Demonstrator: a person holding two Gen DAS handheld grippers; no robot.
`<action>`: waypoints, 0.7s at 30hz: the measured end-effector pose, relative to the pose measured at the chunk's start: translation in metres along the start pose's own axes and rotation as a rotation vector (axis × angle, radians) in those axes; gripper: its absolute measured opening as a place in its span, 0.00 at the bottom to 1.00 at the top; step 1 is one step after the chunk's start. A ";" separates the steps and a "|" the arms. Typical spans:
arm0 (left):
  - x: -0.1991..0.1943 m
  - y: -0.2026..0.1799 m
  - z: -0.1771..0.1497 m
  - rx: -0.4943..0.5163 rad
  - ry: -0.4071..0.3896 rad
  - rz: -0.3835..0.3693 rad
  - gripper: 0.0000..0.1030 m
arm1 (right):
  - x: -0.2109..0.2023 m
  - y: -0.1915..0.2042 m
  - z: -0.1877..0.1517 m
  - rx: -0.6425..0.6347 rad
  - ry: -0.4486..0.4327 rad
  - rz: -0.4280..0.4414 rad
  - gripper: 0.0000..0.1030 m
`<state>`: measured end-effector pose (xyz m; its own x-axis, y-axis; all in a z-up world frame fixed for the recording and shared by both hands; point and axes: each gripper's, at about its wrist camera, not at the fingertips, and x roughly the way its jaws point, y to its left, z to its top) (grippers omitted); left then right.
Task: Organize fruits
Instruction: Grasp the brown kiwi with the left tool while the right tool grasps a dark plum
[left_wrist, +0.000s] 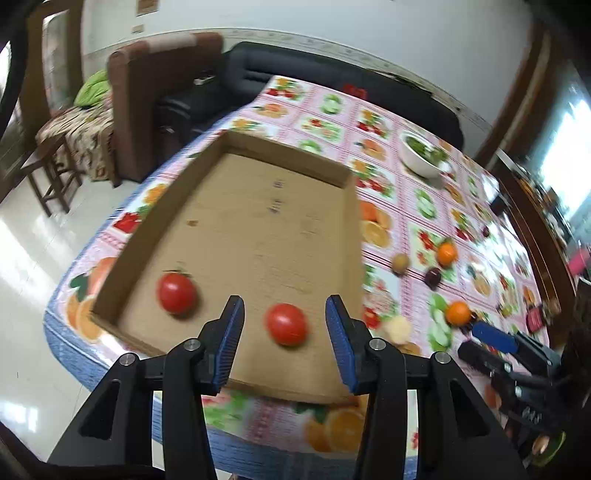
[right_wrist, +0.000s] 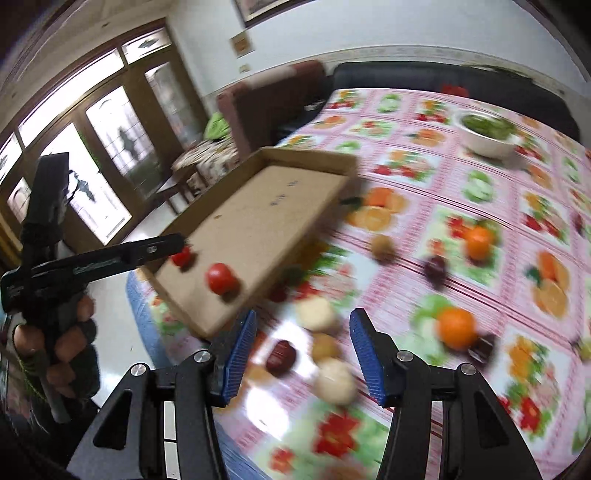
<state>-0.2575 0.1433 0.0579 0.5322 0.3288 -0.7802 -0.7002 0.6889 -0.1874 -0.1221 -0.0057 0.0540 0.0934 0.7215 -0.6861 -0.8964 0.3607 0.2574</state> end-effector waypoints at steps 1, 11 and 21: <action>0.000 -0.005 -0.001 0.010 0.005 -0.008 0.43 | -0.005 -0.010 -0.003 0.022 -0.005 -0.013 0.53; 0.003 -0.063 -0.019 0.126 0.058 -0.082 0.43 | -0.047 -0.075 -0.040 0.172 -0.041 -0.117 0.54; 0.007 -0.100 -0.025 0.198 0.080 -0.098 0.43 | -0.063 -0.103 -0.058 0.235 -0.064 -0.151 0.54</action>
<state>-0.1953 0.0603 0.0566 0.5483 0.2075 -0.8101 -0.5362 0.8307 -0.1501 -0.0603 -0.1228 0.0313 0.2521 0.6823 -0.6862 -0.7458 0.5888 0.3115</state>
